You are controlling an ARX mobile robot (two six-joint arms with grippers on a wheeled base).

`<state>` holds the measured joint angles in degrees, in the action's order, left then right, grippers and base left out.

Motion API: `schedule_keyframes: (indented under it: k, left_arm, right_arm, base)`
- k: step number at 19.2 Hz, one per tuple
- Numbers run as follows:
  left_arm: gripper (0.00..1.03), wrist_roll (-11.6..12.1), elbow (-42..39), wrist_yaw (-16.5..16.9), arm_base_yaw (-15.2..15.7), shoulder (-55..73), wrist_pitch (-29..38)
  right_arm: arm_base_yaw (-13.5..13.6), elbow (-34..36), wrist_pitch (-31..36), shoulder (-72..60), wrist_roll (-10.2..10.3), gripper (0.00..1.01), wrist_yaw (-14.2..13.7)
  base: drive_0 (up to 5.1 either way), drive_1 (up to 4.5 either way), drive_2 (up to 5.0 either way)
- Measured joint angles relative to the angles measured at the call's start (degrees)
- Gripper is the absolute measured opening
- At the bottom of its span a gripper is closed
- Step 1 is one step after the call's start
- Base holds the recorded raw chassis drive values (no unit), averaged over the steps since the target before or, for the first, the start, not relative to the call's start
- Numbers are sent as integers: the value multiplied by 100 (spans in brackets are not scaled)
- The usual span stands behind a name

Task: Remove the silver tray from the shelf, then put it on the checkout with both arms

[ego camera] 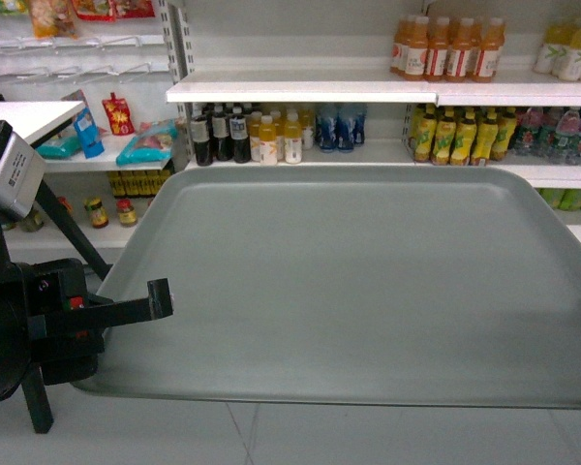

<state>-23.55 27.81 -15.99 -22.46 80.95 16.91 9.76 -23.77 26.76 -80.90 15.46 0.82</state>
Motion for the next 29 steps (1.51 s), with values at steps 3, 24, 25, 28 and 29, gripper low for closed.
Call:
schedule_keyframes:
  k: [3, 24, 25, 28, 29]
  left_arm:
    - [3, 0, 0, 2, 0, 0, -11]
    - [3, -2, 0, -4, -9, 0, -13]
    - [3, -2, 0, -7, -9, 0, -7]
    - [3, 0, 0, -7, -9, 0, 2]
    - [3, -2, 0, -2, -9, 2, -24]
  right_arm:
    - [0, 0, -7, 0, 0, 2, 0]
    - [0, 2, -15, 0, 0, 2, -2]
    - [0, 2, -13, 0, 0, 2, -2]
    - [0, 2, 4, 2, 0, 2, -4]
    - [0, 2, -13, -2, 2, 2, 0]
  base:
    - [3, -431, 436]
    - [3, -431, 436]
    - [3, -431, 436]
    - [-504, 241, 241]
    - [-504, 241, 241]
